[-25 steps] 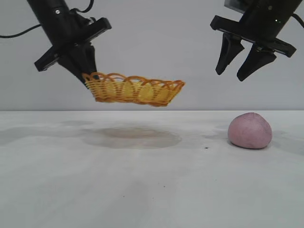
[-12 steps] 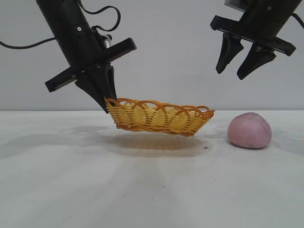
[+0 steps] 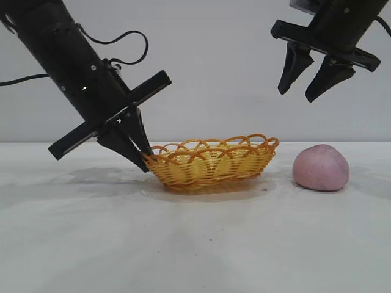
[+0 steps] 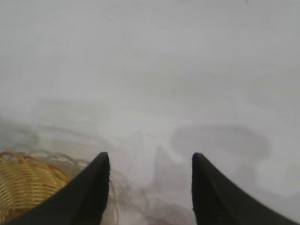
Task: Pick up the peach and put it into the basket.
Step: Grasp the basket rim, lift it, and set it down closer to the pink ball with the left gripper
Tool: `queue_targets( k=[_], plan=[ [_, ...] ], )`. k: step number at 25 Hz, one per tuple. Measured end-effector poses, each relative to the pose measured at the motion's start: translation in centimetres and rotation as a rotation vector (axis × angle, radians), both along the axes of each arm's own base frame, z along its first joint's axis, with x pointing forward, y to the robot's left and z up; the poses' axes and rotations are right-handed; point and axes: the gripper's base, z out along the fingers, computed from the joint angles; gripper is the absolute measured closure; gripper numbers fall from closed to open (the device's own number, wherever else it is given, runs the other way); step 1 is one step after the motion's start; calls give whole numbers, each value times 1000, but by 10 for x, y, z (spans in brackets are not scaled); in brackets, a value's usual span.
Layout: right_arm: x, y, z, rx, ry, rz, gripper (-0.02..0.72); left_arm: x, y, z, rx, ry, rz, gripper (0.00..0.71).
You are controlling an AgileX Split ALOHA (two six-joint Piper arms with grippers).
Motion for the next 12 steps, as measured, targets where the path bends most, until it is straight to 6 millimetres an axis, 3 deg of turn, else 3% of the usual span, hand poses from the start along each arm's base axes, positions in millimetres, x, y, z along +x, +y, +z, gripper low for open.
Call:
queue_targets(
  k=[10,11,12],
  plan=[
    [-1,0,0,2,6,4,365,0,2,0,44,-52,-61,710],
    [-1,0,0,2,6,4,365,0,2,0,54,-59,-73,661],
    [-1,0,0,2,8,5,365,0,3,0,66,-64,-85,661]
  ],
)
